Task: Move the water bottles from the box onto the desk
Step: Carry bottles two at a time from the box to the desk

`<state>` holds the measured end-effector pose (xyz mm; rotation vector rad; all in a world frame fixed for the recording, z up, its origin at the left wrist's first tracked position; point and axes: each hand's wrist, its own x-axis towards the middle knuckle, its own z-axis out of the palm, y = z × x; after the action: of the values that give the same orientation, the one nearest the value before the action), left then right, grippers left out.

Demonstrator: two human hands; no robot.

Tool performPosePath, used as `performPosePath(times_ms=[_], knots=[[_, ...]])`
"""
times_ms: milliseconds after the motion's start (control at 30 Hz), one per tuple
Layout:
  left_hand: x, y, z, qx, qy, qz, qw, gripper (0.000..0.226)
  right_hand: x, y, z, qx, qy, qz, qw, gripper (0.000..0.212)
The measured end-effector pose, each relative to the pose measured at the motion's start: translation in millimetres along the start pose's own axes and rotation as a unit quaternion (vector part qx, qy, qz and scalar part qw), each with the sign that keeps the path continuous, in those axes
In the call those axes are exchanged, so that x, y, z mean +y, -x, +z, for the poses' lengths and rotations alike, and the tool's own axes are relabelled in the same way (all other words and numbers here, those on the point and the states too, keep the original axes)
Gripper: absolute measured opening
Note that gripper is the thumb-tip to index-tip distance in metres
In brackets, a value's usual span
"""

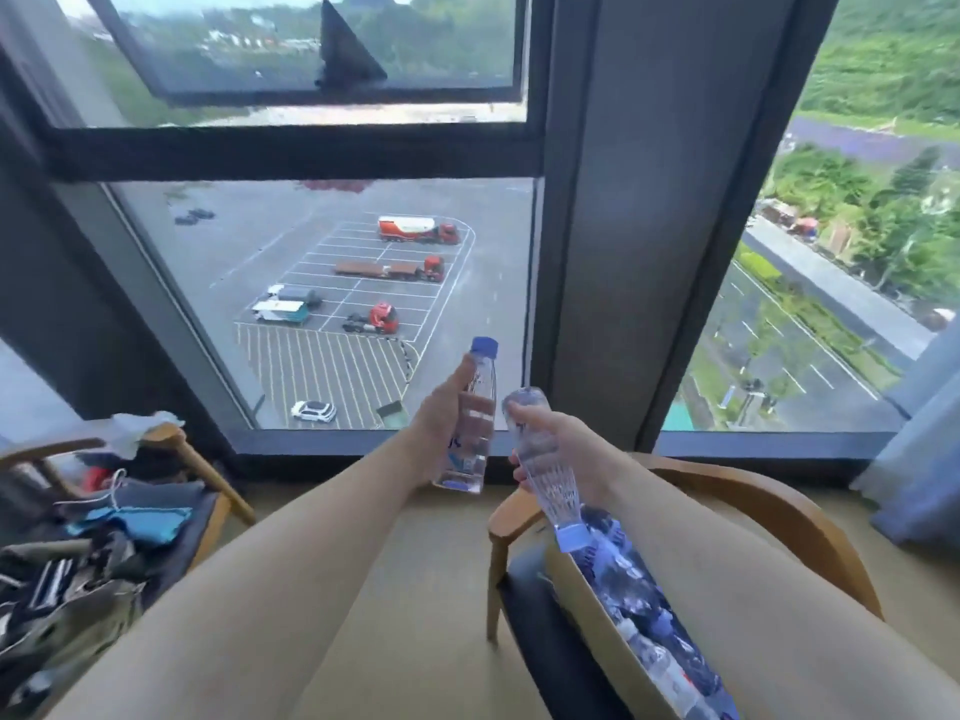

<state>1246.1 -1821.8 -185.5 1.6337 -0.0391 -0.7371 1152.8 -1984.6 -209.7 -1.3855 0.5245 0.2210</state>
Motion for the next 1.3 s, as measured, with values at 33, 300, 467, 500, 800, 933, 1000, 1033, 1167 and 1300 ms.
performPosePath(times_ms=[33,300,467,500,800,933,1000,1033,1167,1300], knots=[[0,12,-23,0.013,0.003,0.009,1.000,0.075,-4,-4,24,-0.020,0.009,-0.008,1.000,0.069],[-37,126,-242,0.169,0.019,0.037,0.985,0.077,-4,-11,257,-0.160,0.070,-0.028,0.984,0.066],[-75,207,-361,0.249,0.102,0.024,0.963,0.083,15,0,403,-0.250,0.095,-0.040,0.963,0.054],[-85,225,-381,0.258,0.121,0.022,0.958,0.081,19,5,431,-0.268,0.099,-0.038,0.957,0.054],[-175,379,-527,0.444,0.242,0.009,0.863,0.074,70,57,668,-0.425,0.191,0.006,0.885,0.065],[-217,436,-571,0.487,0.306,-0.007,0.818,0.081,96,77,759,-0.509,0.209,0.039,0.834,0.071],[-235,462,-592,0.528,0.326,-0.007,0.784,0.079,110,86,805,-0.539,0.207,0.058,0.814,0.065],[-241,474,-603,0.550,0.336,-0.006,0.765,0.077,116,91,827,-0.556,0.210,0.067,0.801,0.061],[-253,517,-647,0.635,0.357,0.012,0.685,0.078,132,111,913,-0.641,0.218,0.100,0.729,0.055],[-245,553,-682,0.711,0.362,0.036,0.602,0.072,130,128,987,-0.691,0.237,0.114,0.673,0.056]])
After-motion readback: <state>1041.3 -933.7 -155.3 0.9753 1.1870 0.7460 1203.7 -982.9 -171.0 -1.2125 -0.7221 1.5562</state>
